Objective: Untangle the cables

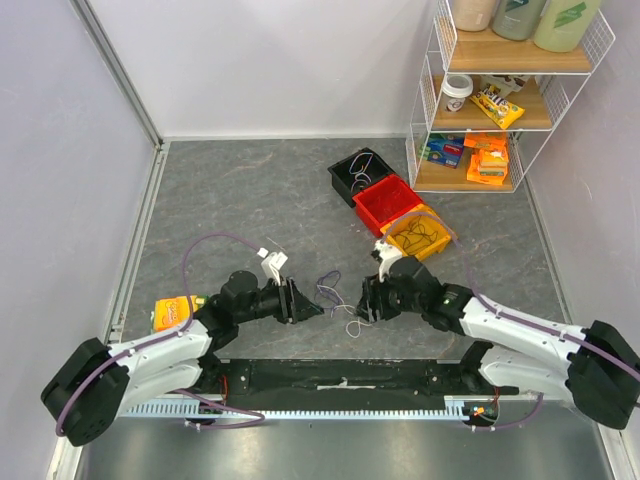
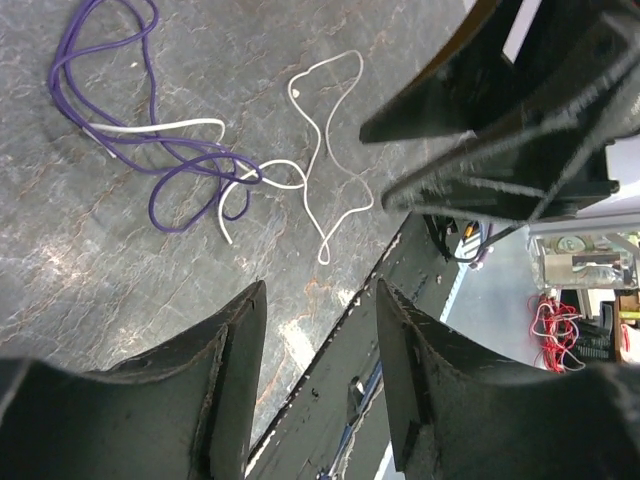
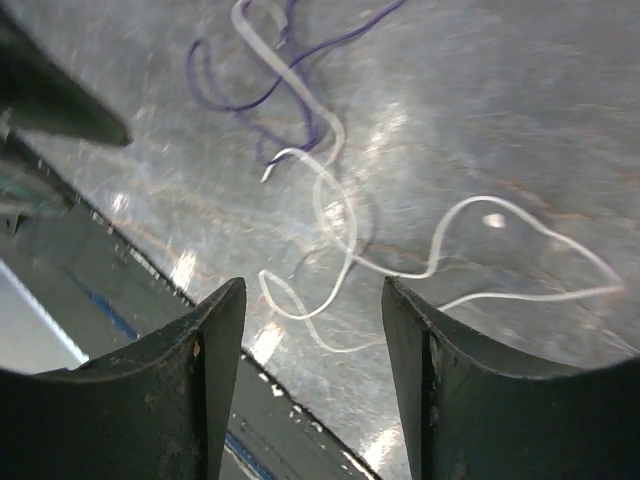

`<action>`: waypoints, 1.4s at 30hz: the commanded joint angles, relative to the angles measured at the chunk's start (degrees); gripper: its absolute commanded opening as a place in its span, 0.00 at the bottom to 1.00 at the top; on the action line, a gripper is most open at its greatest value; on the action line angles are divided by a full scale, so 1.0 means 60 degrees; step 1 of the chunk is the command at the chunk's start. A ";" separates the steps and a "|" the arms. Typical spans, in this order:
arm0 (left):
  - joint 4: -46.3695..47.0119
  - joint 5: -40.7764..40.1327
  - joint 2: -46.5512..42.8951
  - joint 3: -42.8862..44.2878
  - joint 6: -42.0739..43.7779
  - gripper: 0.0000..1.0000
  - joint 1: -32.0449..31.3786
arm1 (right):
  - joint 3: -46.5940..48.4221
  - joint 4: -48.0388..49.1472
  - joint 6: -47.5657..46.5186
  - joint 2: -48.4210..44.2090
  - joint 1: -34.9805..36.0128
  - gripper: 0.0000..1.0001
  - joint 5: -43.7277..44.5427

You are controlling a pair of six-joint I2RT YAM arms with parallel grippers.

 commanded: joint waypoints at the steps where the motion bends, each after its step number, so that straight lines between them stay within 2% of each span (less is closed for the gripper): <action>1: 0.0041 -0.0300 0.0414 0.0273 0.0050 0.55 -0.0130 | 0.0083 0.1093 -0.0562 0.0404 0.0931 0.64 -0.0311; 6: 0.0114 -0.0065 0.0898 0.0494 0.0196 0.55 -0.0144 | 0.0889 0.0083 -0.2189 0.1473 0.1694 0.63 0.0541; 10: 0.0159 -0.0094 0.0870 0.0450 0.0196 0.55 -0.0144 | 0.1198 -0.0299 -0.2572 0.2221 0.2002 0.59 0.0878; 14: 0.0173 -0.0168 0.0767 0.0391 0.0182 0.56 -0.0144 | 0.1344 -0.0300 -0.2558 0.2486 0.2295 0.36 0.0981; 16: 0.0173 -0.0138 0.0767 0.0406 0.0211 0.56 -0.0144 | 0.1432 -0.0402 -0.2558 0.2370 0.2383 0.16 0.1040; 18: 0.0173 -0.0065 0.0752 0.0435 0.0269 0.56 -0.0144 | 0.1520 -0.0475 -0.2529 0.2049 0.2398 0.01 0.1040; 25: 0.0436 -0.0108 -0.0534 0.0202 0.0548 0.56 -0.0144 | 0.2500 -0.0783 -0.2222 0.0188 0.2398 0.00 0.0981; 29: 0.0510 -0.0912 -0.2202 -0.0179 0.0431 0.53 -0.0130 | 0.3320 -0.0783 -0.1987 -0.0282 0.2398 0.00 0.1040; 33: 0.0364 -0.1616 -0.3756 -0.0546 0.0431 0.52 -0.0130 | 0.4214 -0.0637 -0.1767 -0.0531 0.2384 0.00 0.1946; 37: -0.0308 -0.2188 -0.4637 -0.0430 0.0708 0.59 -0.0130 | 0.5049 -0.0141 -0.1650 -0.0648 0.2384 0.00 0.2416; 42: -0.0750 -0.2540 -0.4245 -0.0035 0.1001 0.67 -0.0115 | 0.5797 0.0110 -0.1679 -0.0429 0.2398 0.00 0.2373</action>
